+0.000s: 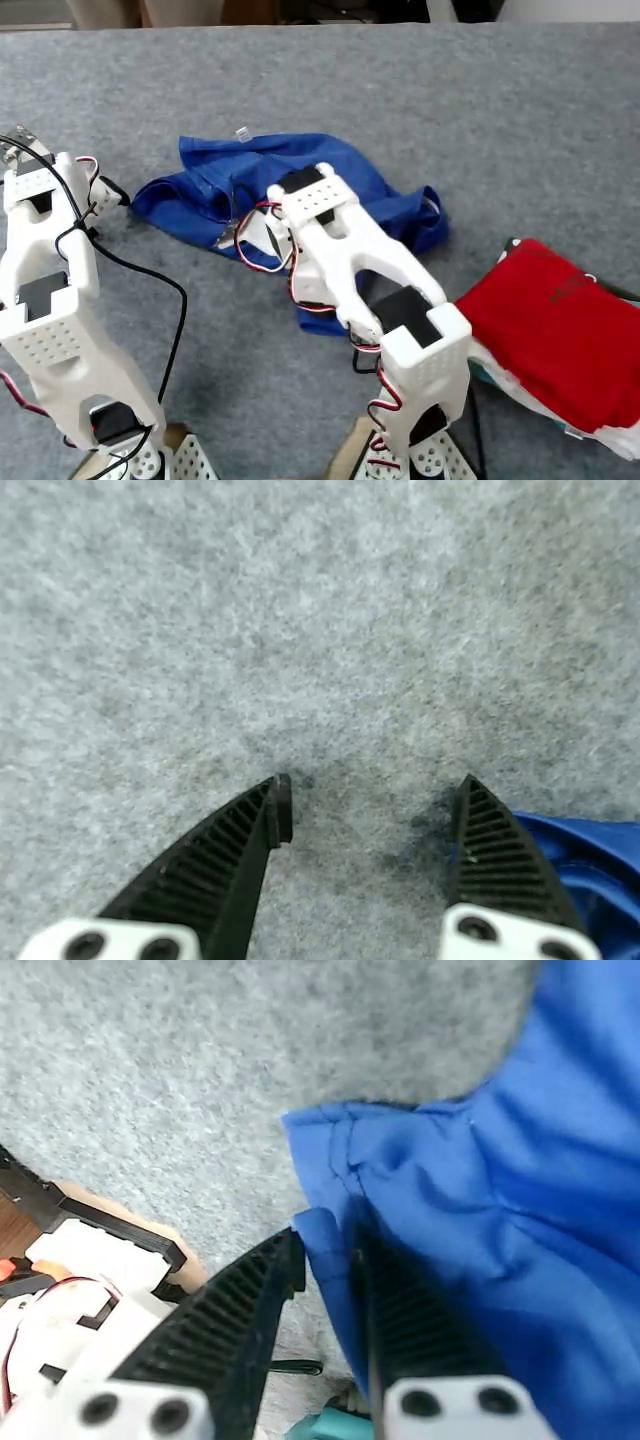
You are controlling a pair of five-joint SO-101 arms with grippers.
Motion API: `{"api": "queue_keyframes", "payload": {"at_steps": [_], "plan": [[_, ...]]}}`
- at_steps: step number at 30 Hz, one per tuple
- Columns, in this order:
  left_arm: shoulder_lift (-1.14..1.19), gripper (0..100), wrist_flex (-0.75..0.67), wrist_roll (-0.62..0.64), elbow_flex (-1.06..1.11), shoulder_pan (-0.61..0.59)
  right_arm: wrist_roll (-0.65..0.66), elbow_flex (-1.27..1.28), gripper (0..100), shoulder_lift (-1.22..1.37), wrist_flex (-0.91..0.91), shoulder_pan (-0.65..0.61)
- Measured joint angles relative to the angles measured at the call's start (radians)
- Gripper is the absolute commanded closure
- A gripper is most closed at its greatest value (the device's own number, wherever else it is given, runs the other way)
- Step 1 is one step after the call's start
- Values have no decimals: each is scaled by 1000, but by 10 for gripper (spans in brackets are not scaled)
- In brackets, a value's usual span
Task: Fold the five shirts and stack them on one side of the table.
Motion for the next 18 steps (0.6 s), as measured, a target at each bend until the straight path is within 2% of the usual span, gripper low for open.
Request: {"api": "queue_keyframes", "payload": {"at_steps": [10,15,18], "plan": [[0,736,0,0,0,0,0,6,908,0,-14,0],[0,736,0,0,0,0,0,6,995,0,-14,0],[0,736,0,0,0,0,0,5,990,0,-14,0]]}}
